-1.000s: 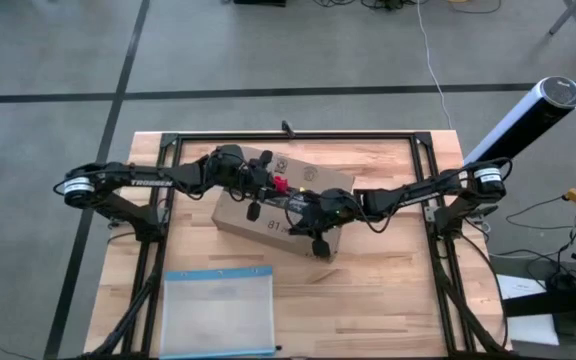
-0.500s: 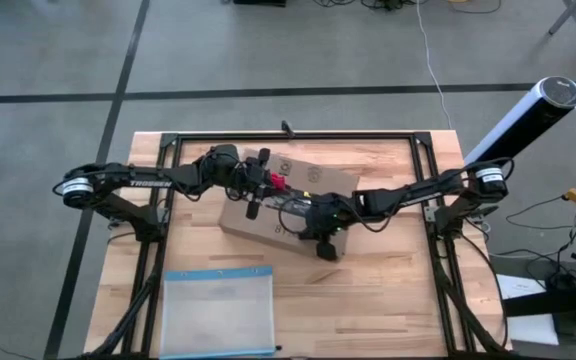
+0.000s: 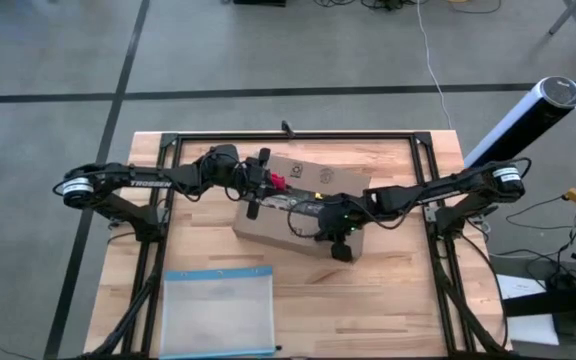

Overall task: Unpack boxes
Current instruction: Break down the box using the red cutter

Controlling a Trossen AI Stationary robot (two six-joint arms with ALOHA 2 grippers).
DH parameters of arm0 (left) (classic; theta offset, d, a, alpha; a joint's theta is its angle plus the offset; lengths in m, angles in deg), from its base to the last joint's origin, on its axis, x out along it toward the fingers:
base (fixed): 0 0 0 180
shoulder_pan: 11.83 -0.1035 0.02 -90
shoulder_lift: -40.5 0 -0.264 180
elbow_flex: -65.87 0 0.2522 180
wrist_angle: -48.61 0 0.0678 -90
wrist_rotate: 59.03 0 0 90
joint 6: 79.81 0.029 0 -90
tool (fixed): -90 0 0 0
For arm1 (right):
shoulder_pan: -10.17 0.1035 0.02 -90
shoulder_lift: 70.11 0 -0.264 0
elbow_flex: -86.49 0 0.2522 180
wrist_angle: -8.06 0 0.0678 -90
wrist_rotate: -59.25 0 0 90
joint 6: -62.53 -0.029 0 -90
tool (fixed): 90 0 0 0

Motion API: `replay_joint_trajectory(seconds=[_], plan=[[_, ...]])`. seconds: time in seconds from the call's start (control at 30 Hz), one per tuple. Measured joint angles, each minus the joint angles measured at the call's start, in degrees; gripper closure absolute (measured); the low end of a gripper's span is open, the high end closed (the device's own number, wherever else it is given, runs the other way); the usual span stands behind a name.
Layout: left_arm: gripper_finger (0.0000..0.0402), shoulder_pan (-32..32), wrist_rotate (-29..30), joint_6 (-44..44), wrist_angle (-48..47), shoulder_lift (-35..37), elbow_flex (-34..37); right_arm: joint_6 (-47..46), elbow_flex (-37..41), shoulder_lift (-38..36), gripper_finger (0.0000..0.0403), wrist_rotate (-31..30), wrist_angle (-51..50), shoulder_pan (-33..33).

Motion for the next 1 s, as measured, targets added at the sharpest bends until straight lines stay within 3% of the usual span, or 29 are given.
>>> replay_joint_trajectory(seconds=[0.3, 0.53, 0.83, 1.0], plan=[[0.0379, -0.1, -1.7, 1.2, 8.2, 0.0, 2.0, -0.2, 1.4, -7.5, 0.0403, -14.2, 0.7, 4.3], [0.0379, -0.2, -1.9, 0.3, 9.7, -0.1, 4.5, -7.1, 7.8, -9.8, 0.0403, -23.7, 1.0, 5.9], [0.0379, -0.2, -1.9, -0.5, 10.3, -0.1, 6.0, -12.6, 11.5, -13.2, 0.0403, -43.2, -0.1, 5.8], [0.0379, -0.2, -1.9, -0.7, 11.4, -0.1, 6.6, -20.0, 11.5, -15.8, 0.0403, -53.9, -9.5, 4.7]])
